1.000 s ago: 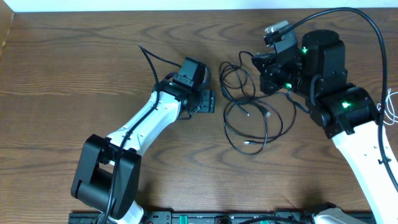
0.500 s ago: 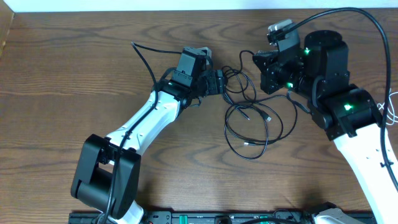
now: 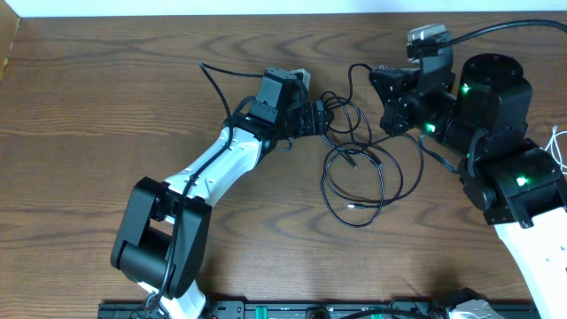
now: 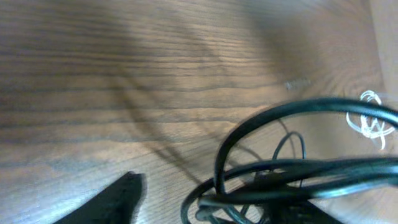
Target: Untangle cables
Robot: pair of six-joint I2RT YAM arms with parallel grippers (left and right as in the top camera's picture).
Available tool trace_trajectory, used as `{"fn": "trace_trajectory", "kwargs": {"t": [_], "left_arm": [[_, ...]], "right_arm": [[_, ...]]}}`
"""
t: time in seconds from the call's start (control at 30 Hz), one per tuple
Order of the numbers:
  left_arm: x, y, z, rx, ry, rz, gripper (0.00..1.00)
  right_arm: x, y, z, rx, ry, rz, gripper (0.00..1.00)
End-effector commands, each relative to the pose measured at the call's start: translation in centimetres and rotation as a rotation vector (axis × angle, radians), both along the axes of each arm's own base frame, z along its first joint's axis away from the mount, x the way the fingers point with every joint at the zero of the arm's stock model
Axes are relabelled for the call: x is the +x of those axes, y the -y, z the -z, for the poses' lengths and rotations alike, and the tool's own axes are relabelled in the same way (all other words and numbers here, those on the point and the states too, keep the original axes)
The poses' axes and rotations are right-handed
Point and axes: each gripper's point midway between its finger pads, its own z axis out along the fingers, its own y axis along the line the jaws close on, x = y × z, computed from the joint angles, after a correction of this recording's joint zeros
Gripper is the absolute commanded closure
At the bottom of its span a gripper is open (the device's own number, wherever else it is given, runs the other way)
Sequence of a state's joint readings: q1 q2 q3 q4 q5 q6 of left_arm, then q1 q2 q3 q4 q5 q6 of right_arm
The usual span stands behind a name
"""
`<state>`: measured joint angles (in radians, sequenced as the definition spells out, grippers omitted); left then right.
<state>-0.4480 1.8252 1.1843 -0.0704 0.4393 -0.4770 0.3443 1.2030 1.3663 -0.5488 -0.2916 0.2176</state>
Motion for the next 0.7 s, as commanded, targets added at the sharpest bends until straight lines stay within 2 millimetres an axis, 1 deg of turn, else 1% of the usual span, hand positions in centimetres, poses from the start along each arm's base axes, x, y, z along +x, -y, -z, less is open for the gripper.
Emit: {"fn": "trace_trajectory", "kwargs": {"t": [0.0,0.03,0.07,0.13,0.17,0.2,0.3,0.4,0.43,0.53,0.6,0.63,0.67], "left_arm": [[-0.4,0.4,0.1,-0.016,-0.012,0.018,0.62],[-0.4,0.4,0.2,-0.016,-0.014,0.019,0.75],[-0.4,0.4,0.2,-0.015,-0.017,0.018,0.92],[-0.6,0.3,0.4,-0.009,-0.029,0.018,0.93],[-0.8,0.2,0.6,-0.002,-0.041,0.018,0.92],[-1.1,-0.1,0.9,0.011,-0.052,0.024,0.93],[-2.1,-1.3,2.1,0.088,-0.07,0.065,0.93],[-2.7,-3.8,2.9,0.18,-0.104,0.047,0.92],[-2.8,-4.3,2.9,0.193,-0.11,0.047,0.92],[-3.0,-5.8,2.1,0.206,-0.11,0.04,0.93],[-2.9,-6.7,0.9,0.204,-0.095,0.027,0.92],[-3.0,-7.1,0.2,0.2,-0.083,0.025,0.92],[-3.2,-7.2,-1.4,0.165,-0.066,0.032,0.93]], "right_arm": [[-0.5,0.3,-1.9,0.045,0.029,0.011,0.99],[-0.6,0.3,-1.9,0.044,0.03,0.011,0.99],[-0.5,0.4,-1.9,0.042,0.031,0.019,0.99],[0.0,1.3,-1.7,0.027,0.033,0.064,0.99],[0.5,2.2,-1.5,0.01,0.032,0.114,0.99],[1.1,3.6,-1.2,-0.013,0.028,0.185,0.99],[2.5,8.7,0.5,-0.077,-0.026,0.434,0.99],[2.7,14.7,3.0,-0.135,-0.122,0.683,0.99],[2.7,16.3,3.7,-0.148,-0.148,0.741,0.99],[2.7,20.3,5.5,-0.172,-0.219,0.855,0.99],[2.9,22.9,6.8,-0.183,-0.265,0.921,0.99],[3.0,23.9,7.4,-0.188,-0.287,0.947,0.99],[3.2,25.2,8.6,-0.194,-0.328,0.974,0.99]]}}
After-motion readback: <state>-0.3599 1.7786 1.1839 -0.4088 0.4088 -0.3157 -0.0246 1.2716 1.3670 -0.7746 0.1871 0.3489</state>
